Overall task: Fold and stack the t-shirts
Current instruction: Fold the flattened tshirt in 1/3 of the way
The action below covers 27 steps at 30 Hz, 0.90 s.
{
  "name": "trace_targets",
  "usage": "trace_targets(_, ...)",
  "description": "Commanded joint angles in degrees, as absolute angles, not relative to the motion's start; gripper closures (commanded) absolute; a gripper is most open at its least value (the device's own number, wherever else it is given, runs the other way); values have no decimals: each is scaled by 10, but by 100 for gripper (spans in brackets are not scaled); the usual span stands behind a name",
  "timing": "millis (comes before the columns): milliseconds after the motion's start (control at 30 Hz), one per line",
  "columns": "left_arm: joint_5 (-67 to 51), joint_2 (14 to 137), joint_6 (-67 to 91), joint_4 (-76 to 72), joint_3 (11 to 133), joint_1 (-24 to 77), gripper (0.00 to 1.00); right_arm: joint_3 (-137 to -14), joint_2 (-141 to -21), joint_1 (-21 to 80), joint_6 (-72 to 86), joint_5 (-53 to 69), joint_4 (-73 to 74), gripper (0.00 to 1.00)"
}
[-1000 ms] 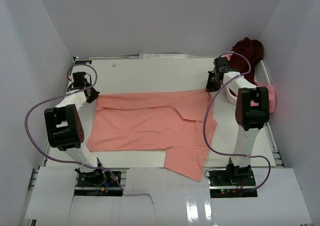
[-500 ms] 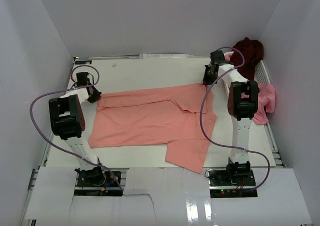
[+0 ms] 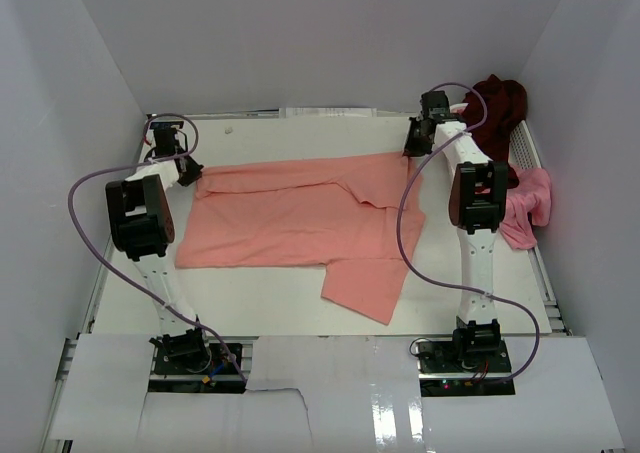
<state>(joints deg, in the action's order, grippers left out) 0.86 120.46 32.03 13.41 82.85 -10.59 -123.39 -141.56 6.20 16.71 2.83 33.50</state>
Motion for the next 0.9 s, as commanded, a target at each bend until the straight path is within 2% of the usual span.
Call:
trace_targets(0, 13, 1230, 322, 153, 859, -109, 94, -1274, -1418, 42, 173, 35, 313, 91)
trace_targets(100, 1, 1222, 325, 151, 874, -109, 85, -1261, -1395, 41, 173, 46, 287, 81)
trace_targets(133, -20, 1218, 323, 151, 881, -108, 81, -1254, -1386, 41, 172, 48, 267, 73)
trace_targets(167, -25, 1213, 320, 148, 885, -108, 73, -1241, -1377, 41, 173, 56, 258, 72)
trace_targets(200, -28, 1201, 319, 145, 888, -108, 69, -1236, -1360, 41, 172, 58, 250, 66)
trace_targets(233, -30, 1194, 316, 145, 892, -108, 67, -1231, -1350, 41, 173, 60, 244, 65)
trace_targets(300, -32, 1178, 313, 142, 896, -109, 55, -1228, -1331, 41, 175, 63, 239, 64)
trace_targets(333, -33, 1159, 312, 142, 897, -108, 54, -1229, -1324, 42, 175, 65, 241, 64)
trace_targets(400, -37, 1142, 309, 141, 899, -108, 45, -1228, -1307, 42, 175, 70, 250, 64)
trace_targets(467, -40, 1116, 308, 141, 897, -108, 44, -1225, -1296, 42, 175, 78, 258, 63)
trace_targets(500, -44, 1109, 308, 141, 894, -108, 44, -1219, -1282, 44, 175, 81, 263, 56)
trace_targets(567, -48, 1093, 312, 141, 883, -109, 42, -1189, -1264, 47, 175, 90, 263, 54)
trace_targets(600, -54, 1089, 314, 141, 878, -108, 42, -1177, -1246, 51, 173, 92, 262, 47)
trace_targets(633, -59, 1084, 316, 141, 872, -108, 42, -1149, -1234, 54, 172, 94, 261, 47)
trace_targets(700, -69, 1072, 325, 143, 847, -108, 41, -1116, -1204, 68, 164, 101, 257, 38)
trace_targets(867, -106, 1056, 358, 160, 803, -117, 41, -1050, -1170, 94, 147, 147, 273, 37)
